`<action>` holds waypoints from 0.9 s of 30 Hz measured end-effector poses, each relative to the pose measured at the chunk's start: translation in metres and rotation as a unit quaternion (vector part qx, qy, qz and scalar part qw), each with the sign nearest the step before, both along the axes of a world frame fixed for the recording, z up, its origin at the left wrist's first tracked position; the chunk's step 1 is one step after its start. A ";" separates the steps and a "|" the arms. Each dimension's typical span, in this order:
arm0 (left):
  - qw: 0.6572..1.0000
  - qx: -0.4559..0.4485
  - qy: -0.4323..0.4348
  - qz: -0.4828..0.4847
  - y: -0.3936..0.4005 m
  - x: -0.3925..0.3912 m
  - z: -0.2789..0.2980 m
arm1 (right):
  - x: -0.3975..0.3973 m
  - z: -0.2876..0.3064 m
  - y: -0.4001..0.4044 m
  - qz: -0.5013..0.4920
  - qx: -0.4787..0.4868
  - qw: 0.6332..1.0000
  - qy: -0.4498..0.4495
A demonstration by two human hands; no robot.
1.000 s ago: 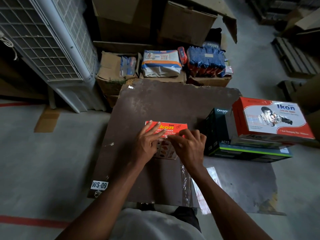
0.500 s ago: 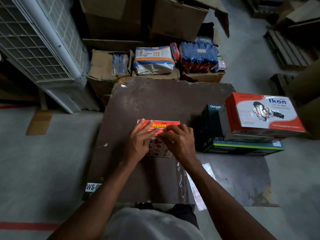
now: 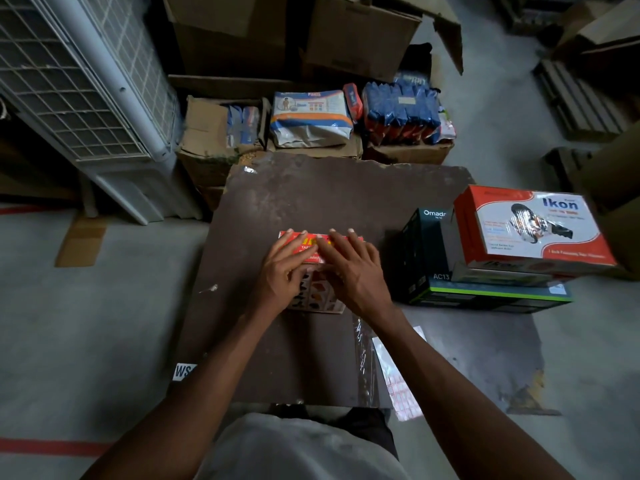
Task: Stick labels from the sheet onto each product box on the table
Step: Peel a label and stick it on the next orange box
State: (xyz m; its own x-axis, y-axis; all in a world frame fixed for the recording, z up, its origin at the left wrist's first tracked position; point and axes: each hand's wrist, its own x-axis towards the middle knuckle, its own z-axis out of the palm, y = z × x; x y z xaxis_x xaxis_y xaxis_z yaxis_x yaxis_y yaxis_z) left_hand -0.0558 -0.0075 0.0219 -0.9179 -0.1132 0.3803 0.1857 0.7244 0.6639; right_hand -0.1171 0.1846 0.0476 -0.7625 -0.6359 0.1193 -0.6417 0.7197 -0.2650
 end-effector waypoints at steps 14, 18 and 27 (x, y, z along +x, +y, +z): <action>0.947 0.273 -0.168 0.000 -0.016 0.017 -0.015 | 0.007 -0.001 0.007 0.022 -0.036 0.999 0.011; 0.978 0.181 -0.104 0.010 -0.007 0.011 -0.008 | 0.003 0.018 0.006 -0.022 -0.036 0.997 -0.063; 0.996 0.010 -0.070 -0.056 0.000 -0.012 0.006 | -0.001 0.024 0.007 -0.046 -0.024 0.988 -0.143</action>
State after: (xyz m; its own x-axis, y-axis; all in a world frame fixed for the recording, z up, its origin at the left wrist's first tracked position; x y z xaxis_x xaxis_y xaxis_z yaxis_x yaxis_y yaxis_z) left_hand -0.0682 -0.0073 0.0283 -0.9689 -0.0130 0.2471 0.1701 0.6904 0.7031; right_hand -0.1182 0.1912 0.0720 -0.8240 -0.5609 -0.0804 -0.4680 0.7536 -0.4616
